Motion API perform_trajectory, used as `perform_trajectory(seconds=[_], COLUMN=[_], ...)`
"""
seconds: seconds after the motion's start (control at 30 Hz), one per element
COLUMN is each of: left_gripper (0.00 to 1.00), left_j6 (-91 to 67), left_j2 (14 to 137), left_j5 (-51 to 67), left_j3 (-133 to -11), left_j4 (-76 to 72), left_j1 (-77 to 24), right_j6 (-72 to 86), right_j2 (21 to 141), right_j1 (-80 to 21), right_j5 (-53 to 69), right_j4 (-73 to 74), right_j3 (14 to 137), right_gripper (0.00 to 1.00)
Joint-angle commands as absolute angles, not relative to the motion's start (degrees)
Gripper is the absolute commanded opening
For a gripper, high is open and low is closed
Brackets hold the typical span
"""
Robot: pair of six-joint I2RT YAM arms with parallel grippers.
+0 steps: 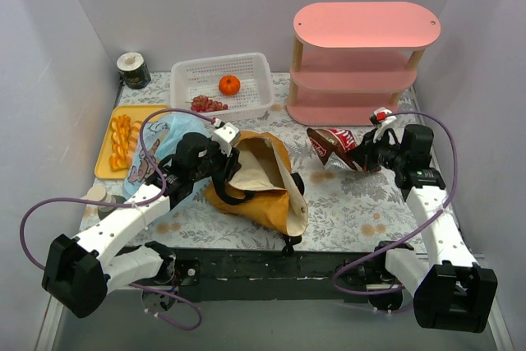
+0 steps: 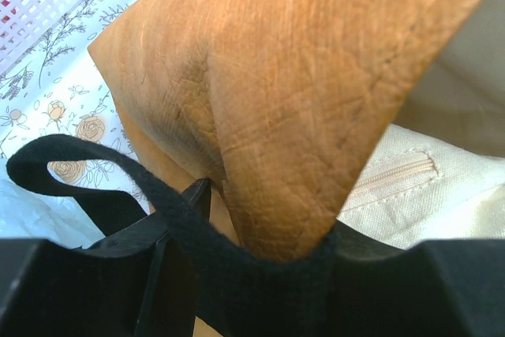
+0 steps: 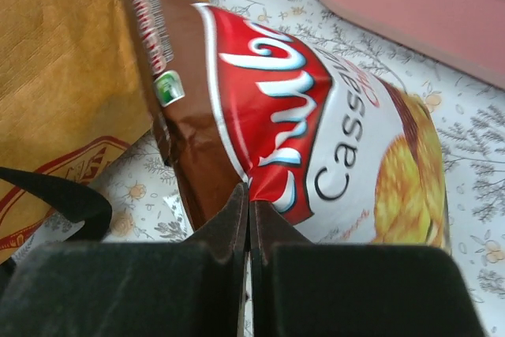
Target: Untie the knot of the grocery bags and take out the mixed food
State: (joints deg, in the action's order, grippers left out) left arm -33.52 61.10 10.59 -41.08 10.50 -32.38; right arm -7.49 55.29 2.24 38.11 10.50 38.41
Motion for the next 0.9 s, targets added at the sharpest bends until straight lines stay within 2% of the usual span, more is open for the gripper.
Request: perform_trajectory(seconds=[0.0, 0.27, 0.53, 0.7, 0.87], left_gripper=[0.40, 0.40, 0.40, 0.41, 0.42], left_j6=[-33.8, -33.4, -33.1, -33.1, -32.6], left_j2=[61.1, 60.7, 60.9, 60.8, 60.8], left_j5=[11.6, 11.3, 11.0, 11.2, 10.5], left_j3=[-41.7, -41.7, -42.1, -41.9, -42.1], left_j4=[9.8, 10.7, 10.9, 11.0, 11.6], left_j1=[-32.5, -32.5, -32.5, -32.5, -32.5], right_j6=[-10.6, -19.3, -37.2, -48.6, -52.3], right_j2=[55.0, 59.7, 70.0, 75.0, 79.1], right_j1=[2.5, 2.5, -1.5, -6.0, -8.5], right_j5=[36.8, 36.0, 33.6, 29.0, 24.1], right_j4=[5.3, -1.4, -2.7, -6.3, -15.4], right_j3=[43.0, 47.8, 56.3, 54.1, 49.5], right_gripper=[0.01, 0.01, 0.01, 0.01, 0.01])
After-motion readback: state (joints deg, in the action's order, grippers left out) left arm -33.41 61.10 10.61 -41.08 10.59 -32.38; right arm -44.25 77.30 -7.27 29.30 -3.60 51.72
